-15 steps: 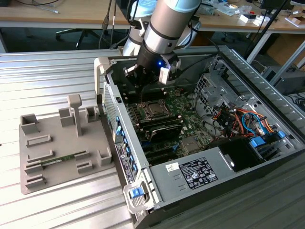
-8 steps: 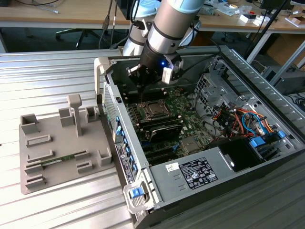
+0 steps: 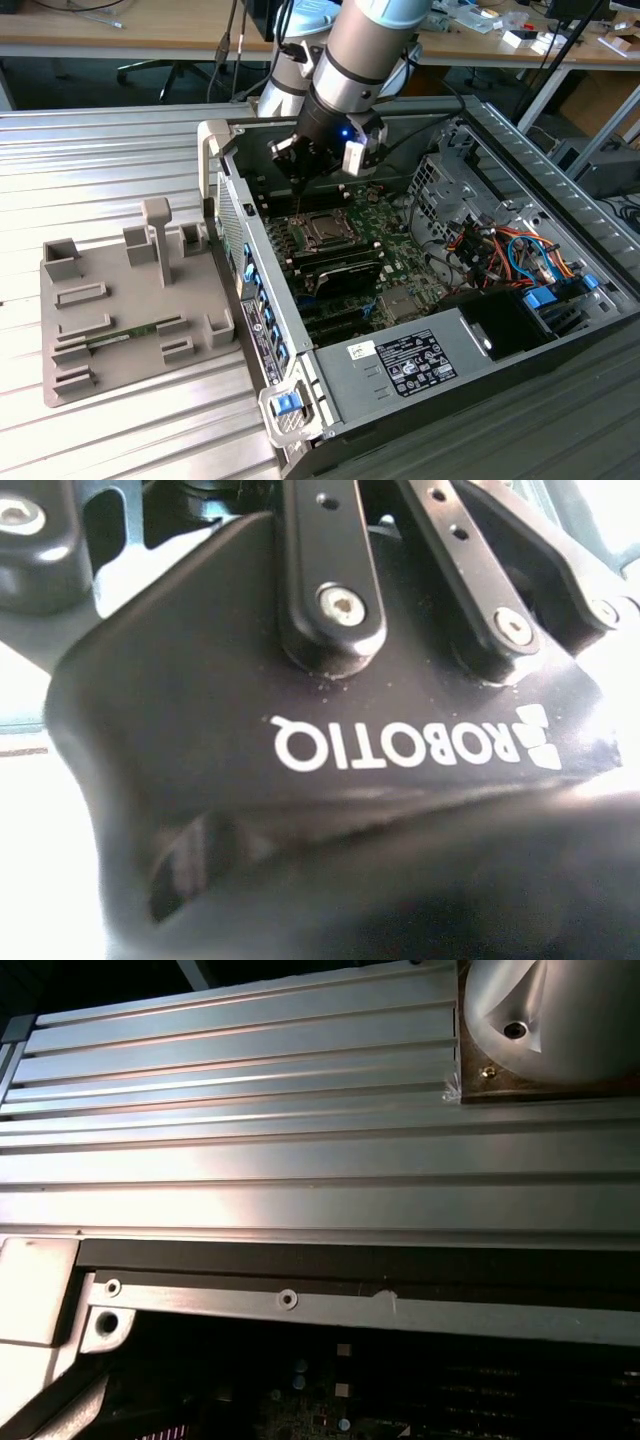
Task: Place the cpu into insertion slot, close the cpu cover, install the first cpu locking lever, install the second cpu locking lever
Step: 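Install the first cpu locking lever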
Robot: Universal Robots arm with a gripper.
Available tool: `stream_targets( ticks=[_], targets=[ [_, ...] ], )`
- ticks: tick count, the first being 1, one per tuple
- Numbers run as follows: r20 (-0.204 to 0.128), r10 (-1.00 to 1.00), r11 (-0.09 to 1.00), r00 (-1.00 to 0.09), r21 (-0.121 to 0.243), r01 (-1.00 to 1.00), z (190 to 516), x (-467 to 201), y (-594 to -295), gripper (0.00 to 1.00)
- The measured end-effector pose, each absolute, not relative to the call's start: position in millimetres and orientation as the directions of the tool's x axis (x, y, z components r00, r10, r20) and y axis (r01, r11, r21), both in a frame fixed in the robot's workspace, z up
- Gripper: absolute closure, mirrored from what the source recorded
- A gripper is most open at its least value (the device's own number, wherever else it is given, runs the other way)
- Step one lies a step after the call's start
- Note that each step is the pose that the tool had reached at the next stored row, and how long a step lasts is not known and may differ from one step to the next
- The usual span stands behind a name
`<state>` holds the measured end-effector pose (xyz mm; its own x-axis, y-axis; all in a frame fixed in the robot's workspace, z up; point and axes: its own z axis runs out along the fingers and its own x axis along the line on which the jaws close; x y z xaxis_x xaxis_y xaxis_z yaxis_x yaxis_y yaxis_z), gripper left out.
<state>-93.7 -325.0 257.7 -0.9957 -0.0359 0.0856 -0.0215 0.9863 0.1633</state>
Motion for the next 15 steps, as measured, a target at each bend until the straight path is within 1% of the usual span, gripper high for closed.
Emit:
stream_targets(
  ticks=[15],
  targets=[
    [0.086,-0.036,0.986,-0.996,0.164,-0.021,256.5,-87.9,-322.9,0.89]
  ],
)
